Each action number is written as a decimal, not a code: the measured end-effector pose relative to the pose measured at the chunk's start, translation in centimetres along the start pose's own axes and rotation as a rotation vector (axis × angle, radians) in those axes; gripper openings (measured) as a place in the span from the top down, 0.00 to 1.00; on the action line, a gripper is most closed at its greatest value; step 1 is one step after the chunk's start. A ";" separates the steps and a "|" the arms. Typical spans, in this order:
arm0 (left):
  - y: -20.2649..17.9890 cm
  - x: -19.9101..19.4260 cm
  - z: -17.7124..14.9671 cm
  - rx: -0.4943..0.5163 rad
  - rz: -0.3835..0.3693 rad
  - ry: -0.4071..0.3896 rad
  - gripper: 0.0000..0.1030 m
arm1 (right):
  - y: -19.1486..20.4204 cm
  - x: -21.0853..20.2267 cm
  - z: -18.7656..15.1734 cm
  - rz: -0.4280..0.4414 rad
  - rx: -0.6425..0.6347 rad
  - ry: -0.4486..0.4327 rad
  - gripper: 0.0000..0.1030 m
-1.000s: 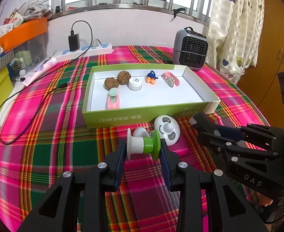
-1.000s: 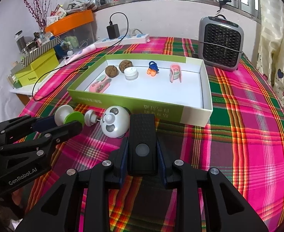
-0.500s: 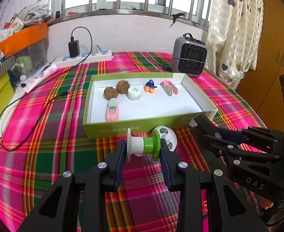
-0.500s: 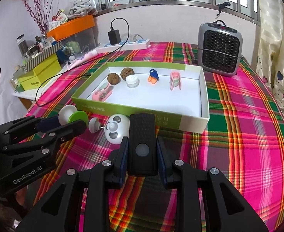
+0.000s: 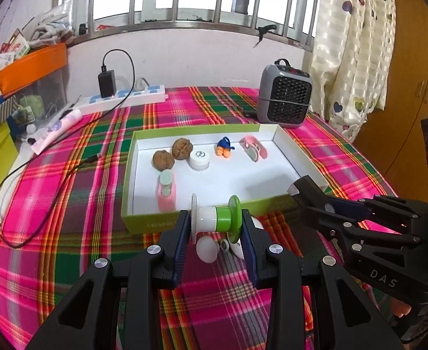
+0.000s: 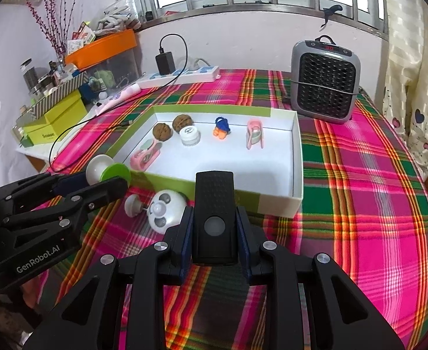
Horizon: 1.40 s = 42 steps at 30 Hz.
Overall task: Organize objects
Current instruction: 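Carry the suction toy in the left tool over the box while the right tool carries the black block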
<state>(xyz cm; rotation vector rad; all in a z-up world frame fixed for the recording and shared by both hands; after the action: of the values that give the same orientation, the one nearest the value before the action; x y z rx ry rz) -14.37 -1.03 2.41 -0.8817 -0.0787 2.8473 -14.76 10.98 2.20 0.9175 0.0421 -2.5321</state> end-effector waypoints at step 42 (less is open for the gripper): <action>1.8 7.6 1.4 -0.004 0.030 0.080 0.69 | -5.3 8.0 4.1 -0.193 0.044 0.121 0.73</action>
<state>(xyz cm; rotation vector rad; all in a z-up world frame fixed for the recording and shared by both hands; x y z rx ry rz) -21.59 -1.49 -0.80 -1.0048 -0.0615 2.8358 -24.90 11.91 -0.13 1.1334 0.1182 -2.6589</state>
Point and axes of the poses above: each gripper's, at about its wrist camera, not at the fingertips, and x roughly the way its jaws point, y to its left, z to its top, the point moved 5 cm from there along x, roughly the way its jaws point, and after that the axes turned 8 degrees about -y, right-handed, at the moved point
